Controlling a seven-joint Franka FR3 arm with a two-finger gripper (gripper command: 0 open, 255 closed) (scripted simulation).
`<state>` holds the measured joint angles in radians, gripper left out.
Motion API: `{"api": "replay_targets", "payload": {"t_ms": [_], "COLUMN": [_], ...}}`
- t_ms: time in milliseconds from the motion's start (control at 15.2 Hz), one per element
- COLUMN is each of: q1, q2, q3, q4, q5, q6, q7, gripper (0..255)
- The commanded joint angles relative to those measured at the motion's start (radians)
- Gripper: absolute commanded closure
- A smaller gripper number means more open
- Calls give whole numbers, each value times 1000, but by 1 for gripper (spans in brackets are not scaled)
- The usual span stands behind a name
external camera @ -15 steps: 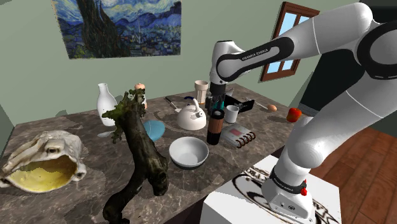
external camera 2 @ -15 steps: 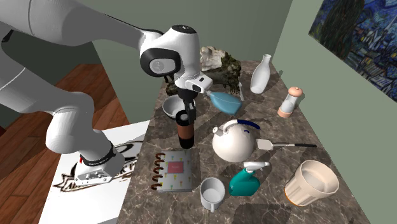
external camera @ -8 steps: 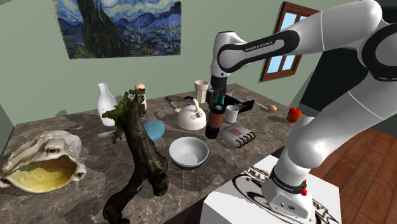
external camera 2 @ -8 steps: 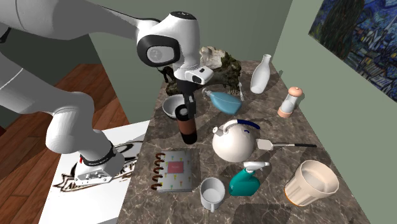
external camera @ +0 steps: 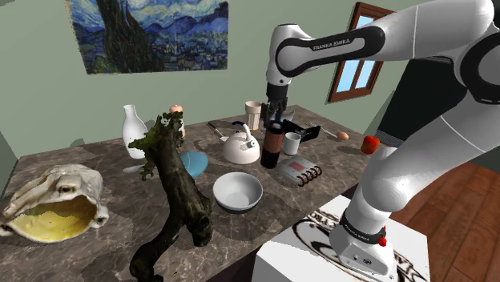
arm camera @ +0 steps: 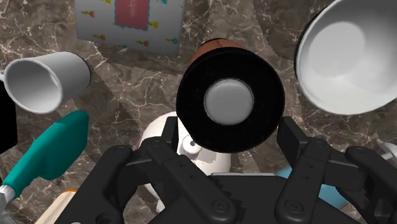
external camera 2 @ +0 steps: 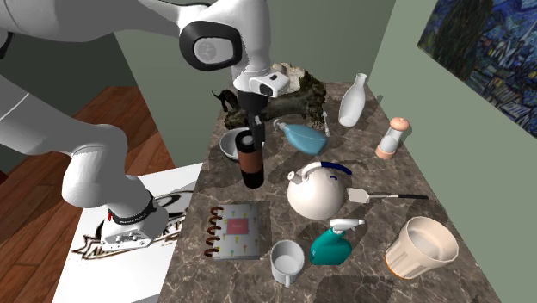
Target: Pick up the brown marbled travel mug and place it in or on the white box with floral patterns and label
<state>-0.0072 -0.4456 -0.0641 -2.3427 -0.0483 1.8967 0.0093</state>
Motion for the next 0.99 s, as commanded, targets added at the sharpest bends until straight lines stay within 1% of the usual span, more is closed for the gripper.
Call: {"api": "replay_targets", "payload": {"t_ms": [0,396,924], "q1": [-1,0,-58], "q2": [-7,-11,-133], "q3": [-1,1,-98], "q4": [24,99,150], "q5": [0,1,-58], "q6": [-29,-110,-274], "q7": [-2,-4,-146], "gripper": [255,255,255]}}
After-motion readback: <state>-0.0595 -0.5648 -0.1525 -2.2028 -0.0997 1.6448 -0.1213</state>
